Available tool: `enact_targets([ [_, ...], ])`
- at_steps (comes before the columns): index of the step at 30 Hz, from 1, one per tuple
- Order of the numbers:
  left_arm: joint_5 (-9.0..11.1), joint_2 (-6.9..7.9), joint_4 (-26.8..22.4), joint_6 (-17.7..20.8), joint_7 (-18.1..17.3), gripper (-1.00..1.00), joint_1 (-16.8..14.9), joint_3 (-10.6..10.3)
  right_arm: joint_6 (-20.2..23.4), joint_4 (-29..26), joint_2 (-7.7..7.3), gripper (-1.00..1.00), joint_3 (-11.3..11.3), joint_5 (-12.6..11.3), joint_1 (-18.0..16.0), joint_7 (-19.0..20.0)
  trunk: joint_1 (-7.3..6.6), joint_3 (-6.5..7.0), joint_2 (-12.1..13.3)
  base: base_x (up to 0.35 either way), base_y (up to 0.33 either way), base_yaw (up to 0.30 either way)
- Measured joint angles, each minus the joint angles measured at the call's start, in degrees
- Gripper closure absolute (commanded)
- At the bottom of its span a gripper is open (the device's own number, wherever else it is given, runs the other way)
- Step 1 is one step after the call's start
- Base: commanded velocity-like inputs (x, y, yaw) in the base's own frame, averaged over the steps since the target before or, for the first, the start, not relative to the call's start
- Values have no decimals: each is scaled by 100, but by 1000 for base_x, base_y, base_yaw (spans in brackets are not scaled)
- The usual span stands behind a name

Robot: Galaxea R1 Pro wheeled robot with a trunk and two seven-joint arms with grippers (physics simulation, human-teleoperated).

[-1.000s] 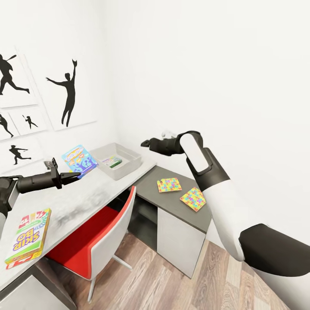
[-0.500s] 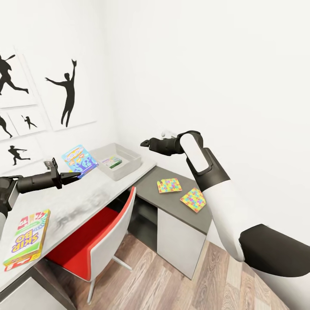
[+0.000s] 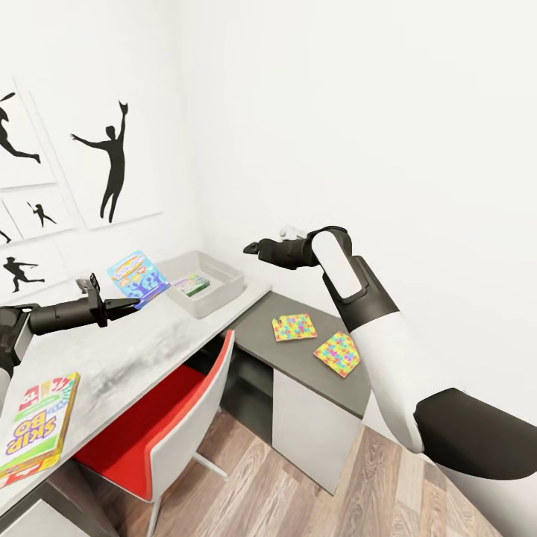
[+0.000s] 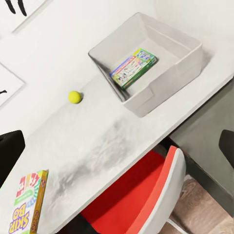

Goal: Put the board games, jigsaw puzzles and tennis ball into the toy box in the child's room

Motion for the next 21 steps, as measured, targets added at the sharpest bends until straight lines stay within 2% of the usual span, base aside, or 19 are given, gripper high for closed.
enact_targets([
  [14,3,0,0,0,0,100,0,-1,0,0,0,-100,0,0,0,0,-1,0,0,196,0,0],
  [21,7,0,0,0,0,100,0,0,0,0,0,-100,0,1,1,0,1,0,0,110,0,0],
])
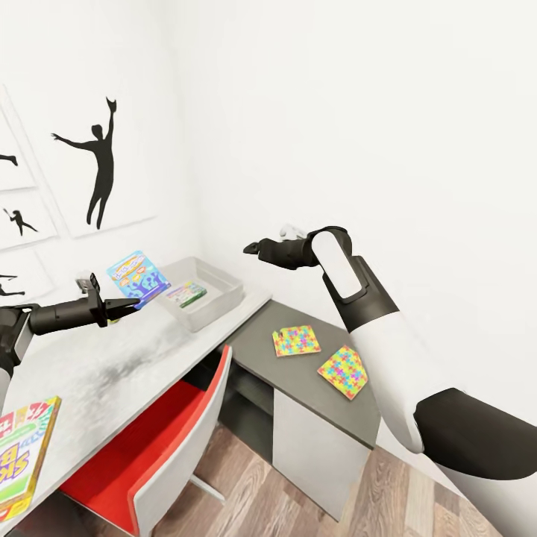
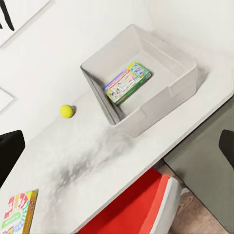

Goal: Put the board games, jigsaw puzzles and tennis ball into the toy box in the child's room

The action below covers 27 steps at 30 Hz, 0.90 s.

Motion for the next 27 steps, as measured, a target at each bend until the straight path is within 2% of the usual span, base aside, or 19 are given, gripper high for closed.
enact_targets([
  [6,1,0,-1,0,-1,100,0,0,-1,1,0,-100,1,0,2,-1,1,2,0,13,0,48],
  [14,-1,-1,0,0,-1,100,1,-1,12,1,0,-100,1,0,-5,-4,1,33,0,1,1,213],
  [27,0,-14,0,0,0,100,0,0,-6,0,0,-100,-1,0,-4,-7,1,45,0,0,136,35],
])
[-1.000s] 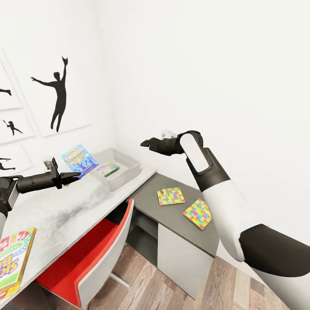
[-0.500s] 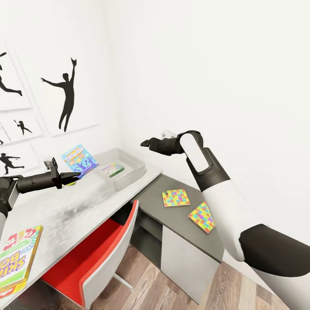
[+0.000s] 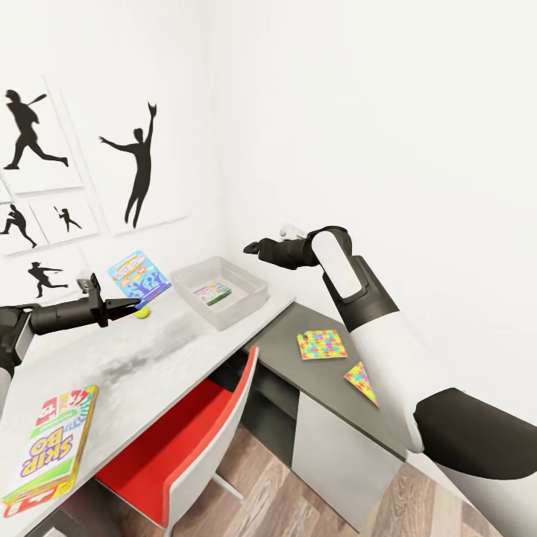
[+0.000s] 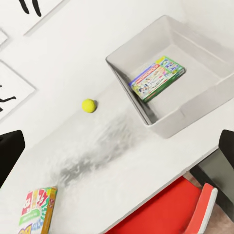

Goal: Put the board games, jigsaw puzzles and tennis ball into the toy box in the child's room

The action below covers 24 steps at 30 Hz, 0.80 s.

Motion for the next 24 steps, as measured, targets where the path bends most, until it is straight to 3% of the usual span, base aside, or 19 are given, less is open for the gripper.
enact_targets([
  [8,0,-3,0,0,0,100,0,0,0,0,0,-100,1,-1,0,-2,-1,0,-1,47,16,0],
  [24,-6,-12,1,1,0,100,1,-2,1,0,0,-100,1,-1,1,3,-3,0,-1,204,0,-40],
])
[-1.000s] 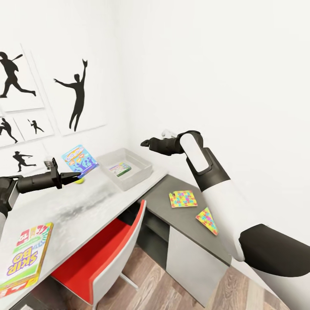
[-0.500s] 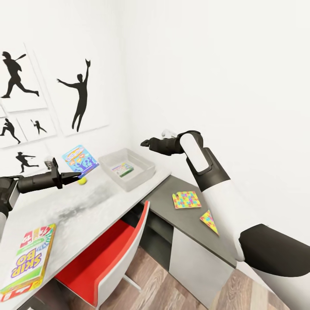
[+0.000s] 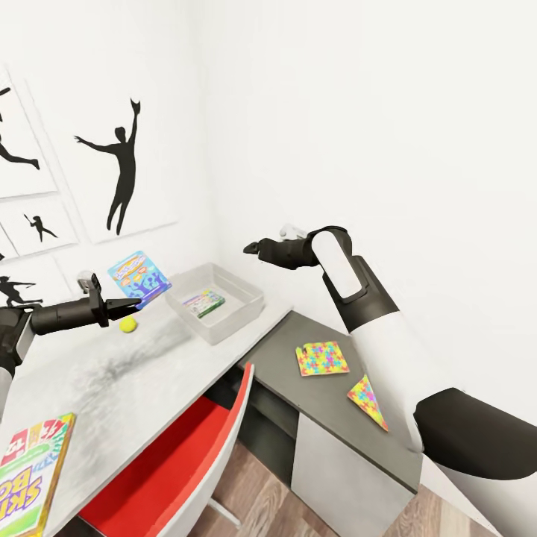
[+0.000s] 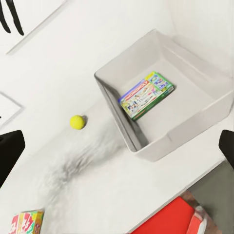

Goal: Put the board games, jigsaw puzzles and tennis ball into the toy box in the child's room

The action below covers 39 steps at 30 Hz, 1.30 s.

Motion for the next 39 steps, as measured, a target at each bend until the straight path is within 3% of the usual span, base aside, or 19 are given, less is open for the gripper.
enact_targets([
  [18,3,-4,0,1,0,100,0,1,-1,0,0,-100,0,0,2,2,1,0,0,167,5,-1],
  [39,6,-61,-1,-1,0,100,0,2,4,2,0,-100,0,0,7,3,3,0,1,42,1,0],
])
